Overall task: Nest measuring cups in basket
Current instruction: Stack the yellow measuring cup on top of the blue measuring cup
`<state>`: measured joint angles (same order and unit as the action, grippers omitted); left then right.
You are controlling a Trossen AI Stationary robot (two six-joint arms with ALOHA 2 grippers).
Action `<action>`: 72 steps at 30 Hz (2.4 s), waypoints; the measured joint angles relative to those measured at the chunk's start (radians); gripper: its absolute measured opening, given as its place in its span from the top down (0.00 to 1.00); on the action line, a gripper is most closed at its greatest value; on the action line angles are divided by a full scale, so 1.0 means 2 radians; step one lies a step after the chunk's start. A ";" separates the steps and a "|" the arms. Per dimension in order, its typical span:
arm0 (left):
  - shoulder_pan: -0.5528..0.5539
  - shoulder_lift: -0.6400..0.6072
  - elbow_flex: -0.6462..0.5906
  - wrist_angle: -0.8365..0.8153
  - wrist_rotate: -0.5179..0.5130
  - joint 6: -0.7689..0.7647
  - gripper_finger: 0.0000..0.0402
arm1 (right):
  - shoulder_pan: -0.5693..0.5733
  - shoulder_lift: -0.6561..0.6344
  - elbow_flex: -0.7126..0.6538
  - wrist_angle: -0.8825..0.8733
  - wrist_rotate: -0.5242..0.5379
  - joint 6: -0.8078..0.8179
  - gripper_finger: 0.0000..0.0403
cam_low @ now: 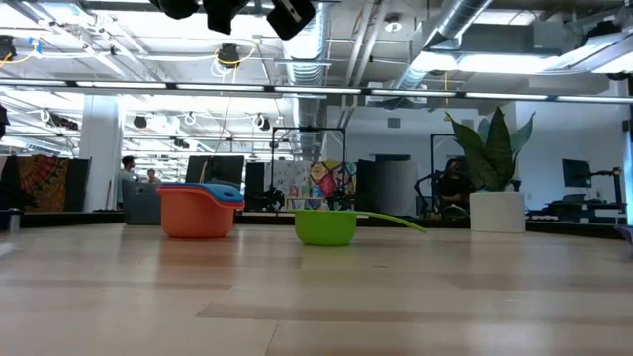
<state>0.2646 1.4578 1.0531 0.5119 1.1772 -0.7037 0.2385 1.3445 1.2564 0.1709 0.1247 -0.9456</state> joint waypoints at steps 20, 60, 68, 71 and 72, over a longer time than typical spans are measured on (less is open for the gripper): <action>-0.002 0.001 -0.001 -0.012 -0.061 -0.027 0.99 | -0.009 0.029 0.001 0.036 -0.039 -0.009 0.97; 0.051 -0.251 0.000 -0.674 -0.636 0.266 0.60 | -0.188 0.372 0.344 -0.350 -0.128 0.495 0.98; 0.060 -0.264 0.000 -0.706 -0.721 0.367 0.60 | -0.197 0.477 0.484 -0.416 -0.143 0.549 0.98; 0.075 -0.273 0.000 -0.708 -0.726 0.399 0.60 | -0.195 0.505 0.518 -0.447 -0.143 0.561 0.98; 0.081 -0.276 0.000 -0.707 -0.726 0.410 0.60 | -0.193 0.515 0.529 -0.450 -0.144 0.564 0.98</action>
<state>0.4256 0.9052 1.0527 -0.9025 -0.2747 0.1153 -0.1482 2.3747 2.3147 -0.7299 -0.1642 0.1823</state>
